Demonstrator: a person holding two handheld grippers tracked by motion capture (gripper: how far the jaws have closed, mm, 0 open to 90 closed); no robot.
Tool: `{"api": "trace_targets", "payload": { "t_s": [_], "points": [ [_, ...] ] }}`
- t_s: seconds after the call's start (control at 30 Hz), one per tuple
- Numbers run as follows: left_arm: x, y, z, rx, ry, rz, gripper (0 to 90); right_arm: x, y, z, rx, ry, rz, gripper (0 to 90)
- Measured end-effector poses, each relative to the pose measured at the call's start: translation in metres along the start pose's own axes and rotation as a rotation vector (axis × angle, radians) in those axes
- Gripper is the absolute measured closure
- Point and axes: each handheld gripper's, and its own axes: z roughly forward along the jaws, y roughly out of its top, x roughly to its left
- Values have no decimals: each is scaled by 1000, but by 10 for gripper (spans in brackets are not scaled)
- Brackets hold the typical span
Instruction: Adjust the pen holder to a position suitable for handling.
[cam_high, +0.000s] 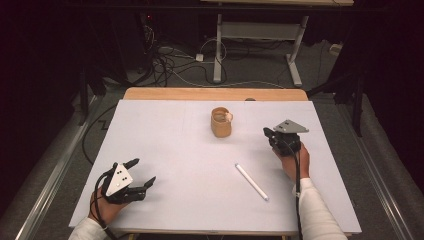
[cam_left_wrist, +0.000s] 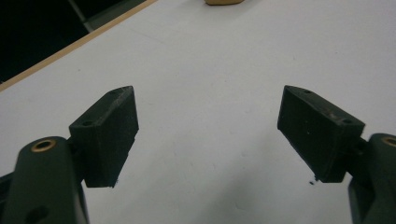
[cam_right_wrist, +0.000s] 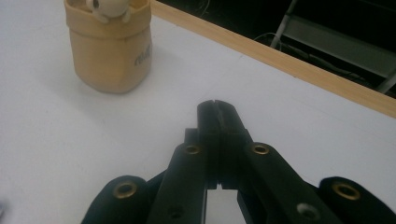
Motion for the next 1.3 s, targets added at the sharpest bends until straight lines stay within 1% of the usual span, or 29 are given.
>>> {"api": "trace_targets", "payload": {
  "t_s": [0.03, 0.1, 0.13, 0.23, 0.33, 0.37, 0.4, 0.43, 0.47, 0.53, 0.57, 0.6, 0.63, 0.67, 0.7, 0.73, 0.77, 0.8, 0.83, 0.9, 1.0, 1.07, 1.13, 1.17, 1.2, 1.23, 1.27, 1.3],
  "points": [
    [0, 0, 0, -2, -1, -3, 195, 0, 4, 5, 8, 5, -11, 900],
    [0, -1, 0, 0, 0, -3, 195, 1, 11, 14, 15, 25, 1, 900],
    [0, -1, 0, 0, 0, -3, 195, 2, 14, 19, 28, 20, -5, 900],
    [1, -1, -1, -2, -1, -2, 194, 5, 23, 36, 47, 31, -8, 900],
    [1, -1, -2, -7, -4, -4, 193, 10, 31, 54, 72, 40, -35, 900],
    [1, -1, -2, -9, -5, -8, 193, 11, 34, 61, 80, 40, -34, 900],
    [1, -1, -2, -10, -3, -7, 193, 12, 36, 67, 89, 46, -22, 900],
    [1, -1, -3, -10, -3, -7, 193, 12, 38, 73, 90, 42, -27, 900],
    [1, -1, -3, -10, -3, -7, 193, 12, 38, 73, 90, 42, -27, 900],
    [1, -2, -3, -9, -4, -9, 193, 13, 41, 84, 99, 49, -10, 900],
    [2, -3, -3, -10, -3, -14, 193, 14, 44, 97, 112, 44, -8, 900],
    [3, -3, -3, -10, -2, -14, 193, 15, 45, 100, 117, 44, -5, 900],
    [3, -3, -3, -10, -2, -14, 193, 15, 45, 100, 117, 44, -5, 900],
    [4, -4, -3, -11, 0, -19, 193, 15, 46, 111, 128, 43, 13, 900],
    [4, -4, -3, -11, 0, -19, 193, 16, 47, 116, 129, 46, 22, 900],
    [4, -5, -4, -13, -1, -23, 193, 16, 47, 116, 129, 46, 22, 900],
    [4, -5, -4, -8, -4, -37, 193, 18, 47, 124, 137, 45, 26, 900],
    [5, -6, -5, -16, -2, -28, 193, 18, 47, 124, 137, 45, 26, 900],
    [5, -6, -5, -11, -6, -43, 193, 20, 47, 132, 141, 45, 26, 900],
    [6, -7, -5, -14, -8, -46, 193, 21, 45, 137, 144, 52, 36, 900],
    [7, -7, -5, -14, -10, -47, 194, 24, 46, 141, 153, 51, 22, 900],
    [7, -8, -5, -12, -13, -49, 194, 24, 49, 143, 133, 71, 37, 900],
    [7, -8, -5, -14, -14, -50, 194, 26, 50, 146, 125, 86, 42, 900],
    [7, -8, -5, -15, -15, -51, 194, 28, 51, 148, 125, 89, 32, 900],
    [7, -8, -5, -15, -16, -50, 194, 28, 51, 148, 125, 89, 32, 900],
    [7, -8, -5, -16, -16, -50, 194, 28, 51, 148, 123, 97, 34, 900],
    [7, -8, -5, -16, -17, -51, 194, 27, 51, 148, 127, 123, 37, 900],
    [7, -8, -4, -14, -18, -51, 194, 28, 51, 147, 131, 139, 36, 900]
  ]
}}
